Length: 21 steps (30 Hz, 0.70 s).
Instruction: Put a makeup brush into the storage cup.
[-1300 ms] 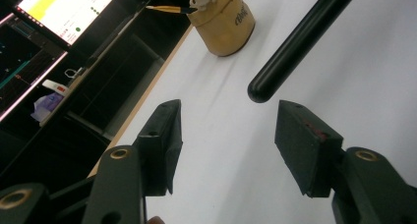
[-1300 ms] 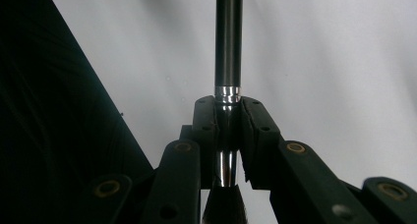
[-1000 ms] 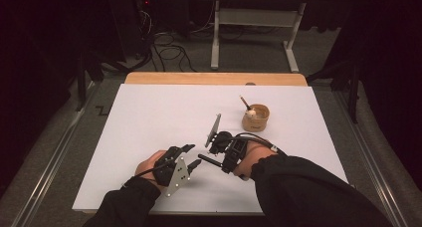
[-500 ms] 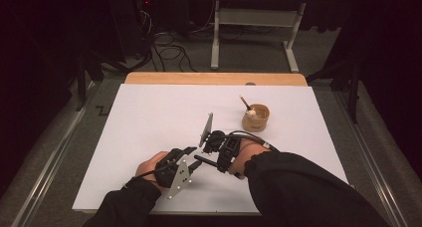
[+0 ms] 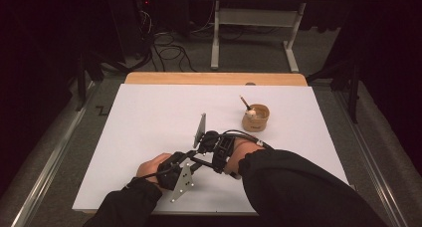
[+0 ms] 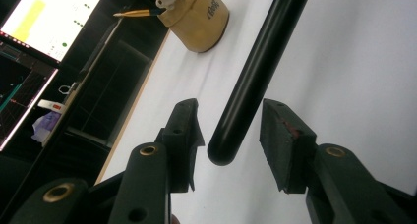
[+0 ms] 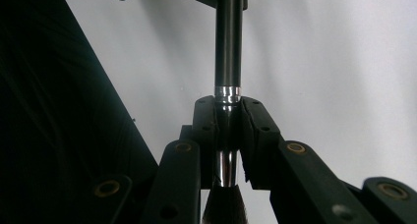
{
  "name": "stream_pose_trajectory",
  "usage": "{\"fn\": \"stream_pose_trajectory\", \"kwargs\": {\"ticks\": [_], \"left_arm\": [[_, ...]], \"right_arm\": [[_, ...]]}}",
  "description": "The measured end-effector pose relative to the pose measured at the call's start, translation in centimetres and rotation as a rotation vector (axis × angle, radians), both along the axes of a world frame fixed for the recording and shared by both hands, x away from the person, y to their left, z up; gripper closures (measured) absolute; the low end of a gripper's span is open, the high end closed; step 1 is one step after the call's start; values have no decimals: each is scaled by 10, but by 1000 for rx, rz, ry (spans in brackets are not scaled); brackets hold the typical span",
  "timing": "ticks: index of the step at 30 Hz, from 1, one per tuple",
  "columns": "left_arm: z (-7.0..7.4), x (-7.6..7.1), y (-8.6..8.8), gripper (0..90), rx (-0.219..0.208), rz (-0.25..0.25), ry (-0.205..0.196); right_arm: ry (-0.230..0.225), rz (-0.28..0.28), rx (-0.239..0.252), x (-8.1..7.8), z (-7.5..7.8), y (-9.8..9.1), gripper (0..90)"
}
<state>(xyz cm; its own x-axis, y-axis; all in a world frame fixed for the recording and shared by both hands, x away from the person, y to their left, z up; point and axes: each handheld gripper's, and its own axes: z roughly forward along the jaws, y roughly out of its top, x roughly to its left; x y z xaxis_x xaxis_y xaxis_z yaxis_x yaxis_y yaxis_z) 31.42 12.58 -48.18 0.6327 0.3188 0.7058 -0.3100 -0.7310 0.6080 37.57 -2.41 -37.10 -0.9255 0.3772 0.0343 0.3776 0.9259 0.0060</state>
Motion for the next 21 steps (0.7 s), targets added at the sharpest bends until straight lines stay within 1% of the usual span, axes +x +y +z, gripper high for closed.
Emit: {"fn": "stream_pose_trajectory", "kwargs": {"ticks": [1,2,4,6,17,21], "left_arm": [[0,0,0,592,12,0,-7],[-1,-1,-1,600,11,-3,-8],[-2,-1,-2,613,29,-5,-18],[-2,-2,-3,626,37,-8,-23],[-3,-3,-2,732,55,-17,-43],[-3,-2,-2,744,67,-17,-52]], "right_arm": [[0,2,-2,0,0,0,795],[3,1,-4,0,0,1,795],[6,8,-8,0,0,1,795],[5,6,-11,0,-1,2,795],[12,10,-20,0,-2,2,794],[10,7,-16,0,-1,2,792]]}}
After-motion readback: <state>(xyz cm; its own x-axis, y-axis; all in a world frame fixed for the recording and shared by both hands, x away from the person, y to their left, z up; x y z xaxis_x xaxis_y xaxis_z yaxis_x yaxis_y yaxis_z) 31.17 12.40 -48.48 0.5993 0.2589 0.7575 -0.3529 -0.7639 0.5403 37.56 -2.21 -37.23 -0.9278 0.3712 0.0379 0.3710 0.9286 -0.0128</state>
